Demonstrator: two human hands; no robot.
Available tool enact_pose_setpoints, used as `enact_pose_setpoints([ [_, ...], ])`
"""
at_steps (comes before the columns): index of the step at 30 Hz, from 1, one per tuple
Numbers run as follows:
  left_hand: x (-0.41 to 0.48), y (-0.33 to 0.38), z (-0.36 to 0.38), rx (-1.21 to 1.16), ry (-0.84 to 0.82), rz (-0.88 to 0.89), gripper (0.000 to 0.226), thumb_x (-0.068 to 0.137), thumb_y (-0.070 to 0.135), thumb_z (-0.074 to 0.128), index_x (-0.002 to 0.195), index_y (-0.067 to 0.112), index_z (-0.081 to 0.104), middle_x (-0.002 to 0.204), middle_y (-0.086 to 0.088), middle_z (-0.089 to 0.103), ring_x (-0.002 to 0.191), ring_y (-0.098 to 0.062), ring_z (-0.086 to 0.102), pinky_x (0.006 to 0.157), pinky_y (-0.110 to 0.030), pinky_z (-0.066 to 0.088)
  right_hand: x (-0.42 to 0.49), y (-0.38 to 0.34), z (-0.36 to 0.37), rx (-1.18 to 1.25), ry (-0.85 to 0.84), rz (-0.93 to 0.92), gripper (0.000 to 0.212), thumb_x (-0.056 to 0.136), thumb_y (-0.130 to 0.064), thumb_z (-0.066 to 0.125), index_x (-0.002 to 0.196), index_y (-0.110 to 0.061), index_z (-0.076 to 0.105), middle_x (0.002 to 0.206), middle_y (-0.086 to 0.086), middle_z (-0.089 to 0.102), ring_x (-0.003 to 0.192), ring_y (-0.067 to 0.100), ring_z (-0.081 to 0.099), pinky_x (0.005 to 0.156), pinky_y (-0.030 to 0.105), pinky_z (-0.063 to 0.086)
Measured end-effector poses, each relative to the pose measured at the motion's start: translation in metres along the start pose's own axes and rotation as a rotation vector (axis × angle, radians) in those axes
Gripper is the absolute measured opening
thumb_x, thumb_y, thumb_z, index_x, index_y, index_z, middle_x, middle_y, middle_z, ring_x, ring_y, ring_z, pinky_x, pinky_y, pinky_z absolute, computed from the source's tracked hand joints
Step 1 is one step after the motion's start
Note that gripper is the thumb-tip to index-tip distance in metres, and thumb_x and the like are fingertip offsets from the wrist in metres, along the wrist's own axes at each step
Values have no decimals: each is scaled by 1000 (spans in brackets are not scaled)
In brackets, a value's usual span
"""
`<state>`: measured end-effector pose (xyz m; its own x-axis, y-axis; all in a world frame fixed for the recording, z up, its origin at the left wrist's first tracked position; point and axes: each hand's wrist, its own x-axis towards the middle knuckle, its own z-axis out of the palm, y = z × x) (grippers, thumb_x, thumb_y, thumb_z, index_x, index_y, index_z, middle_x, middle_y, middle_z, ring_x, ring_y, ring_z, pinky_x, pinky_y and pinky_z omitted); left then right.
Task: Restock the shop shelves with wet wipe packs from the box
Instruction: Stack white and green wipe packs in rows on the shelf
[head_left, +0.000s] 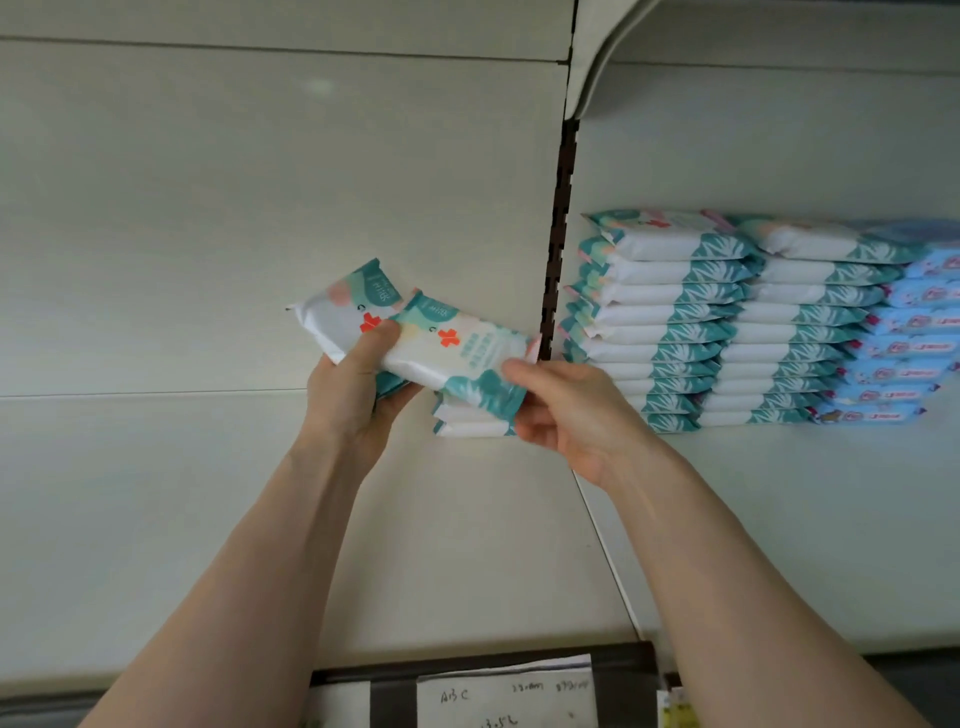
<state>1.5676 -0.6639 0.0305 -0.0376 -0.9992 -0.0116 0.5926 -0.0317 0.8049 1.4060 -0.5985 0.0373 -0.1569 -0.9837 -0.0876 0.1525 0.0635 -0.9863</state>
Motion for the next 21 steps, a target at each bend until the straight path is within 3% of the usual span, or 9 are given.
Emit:
enact_pose_setpoints([
  [2,-1,-1,1,65,15,33,17,90,6,62,104,15,58,98,-4,72,90,-20,71,67,-33,60,4,2,-2,-44,98,-30,11,92,-20,60,90,-12,67,82,4,71,55,8,61,47,21,49],
  [4,-2,-3,2,147,58,84,20,88,3,63,101,17,58,98,-4,70,86,-19,70,65,-32,60,3,2,0,-21,11,-41,11,92,-16,58,100,-14,66,93,4,72,69,11,66,54,25,53],
  [7,-3,-5,2,207,79,140,22,88,3,64,104,17,59,98,-3,70,86,-19,70,61,-29,59,0,1,1,94,-136,-100,37,86,6,58,118,-12,55,111,5,68,92,16,68,67,30,56],
  [9,-4,-6,3,278,67,184,22,88,3,64,103,18,59,97,-1,69,85,-18,69,60,-28,59,3,3,2,14,-22,-173,44,83,13,56,120,-11,50,113,5,66,92,16,68,68,30,57],
  [13,-5,-10,4,446,51,267,26,86,-1,61,101,20,59,96,2,67,85,-15,67,59,-24,58,14,10,4,-114,298,-272,37,87,5,57,117,-15,48,116,5,61,67,4,69,69,29,60],
  [17,-5,-13,4,539,17,285,28,86,-4,59,99,21,57,92,4,65,83,-14,66,60,-23,59,11,12,3,-413,282,-324,37,87,-3,56,122,-15,59,118,0,56,67,-6,60,58,5,46],
  [21,-6,-17,3,654,1,329,30,85,-6,57,99,20,55,86,5,62,76,-13,62,63,-25,58,13,20,2,-878,370,-445,38,91,-4,52,127,-13,60,127,7,59,101,22,60,85,29,47],
])
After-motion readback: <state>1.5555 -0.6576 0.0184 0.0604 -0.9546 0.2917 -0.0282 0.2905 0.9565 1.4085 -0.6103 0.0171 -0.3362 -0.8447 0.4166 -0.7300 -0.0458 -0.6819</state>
